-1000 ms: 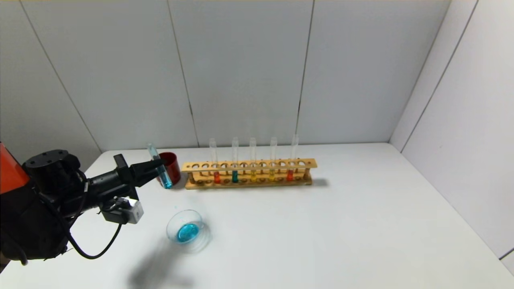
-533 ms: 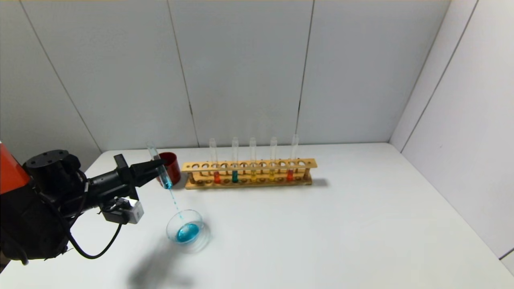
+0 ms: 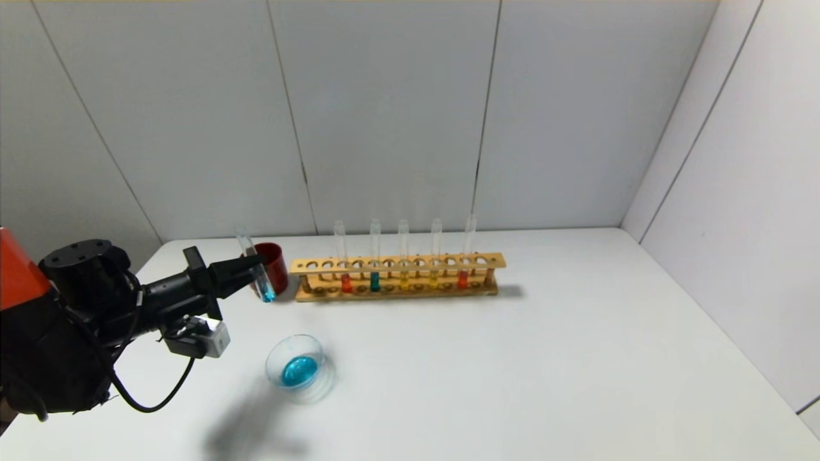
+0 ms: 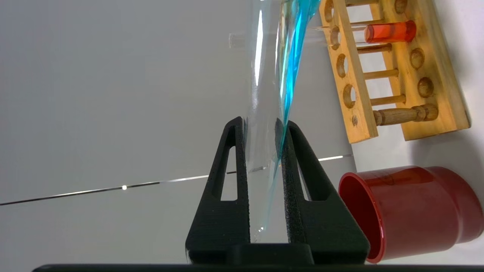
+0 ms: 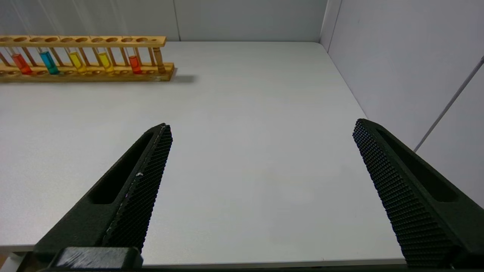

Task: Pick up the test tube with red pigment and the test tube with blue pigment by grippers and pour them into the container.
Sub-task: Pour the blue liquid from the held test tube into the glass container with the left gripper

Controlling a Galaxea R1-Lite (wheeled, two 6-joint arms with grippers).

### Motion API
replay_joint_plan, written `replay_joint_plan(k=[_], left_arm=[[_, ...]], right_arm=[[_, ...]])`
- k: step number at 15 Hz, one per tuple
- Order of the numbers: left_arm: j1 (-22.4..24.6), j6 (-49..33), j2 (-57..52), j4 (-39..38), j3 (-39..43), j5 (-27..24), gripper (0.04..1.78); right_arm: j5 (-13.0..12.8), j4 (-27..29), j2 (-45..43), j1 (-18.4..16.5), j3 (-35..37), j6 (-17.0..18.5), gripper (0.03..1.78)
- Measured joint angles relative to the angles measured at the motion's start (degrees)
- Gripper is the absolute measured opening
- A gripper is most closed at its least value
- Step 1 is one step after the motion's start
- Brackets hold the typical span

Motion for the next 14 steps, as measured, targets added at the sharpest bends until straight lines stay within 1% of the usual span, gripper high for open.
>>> replay_joint_plan(k=[12, 14], left_arm=[[0.09, 1.12, 0.74, 0.00, -1.44, -0.17, 0.30], [0.10, 1.57, 1.05, 0.00, -2.22, -1.02, 0.30]], right_arm=[[0.00, 0.00, 0.00, 0.00, 0.00, -0.02, 1.75], [0.00, 0.00, 0.00, 0.00, 0.00, -0.02, 1.75]])
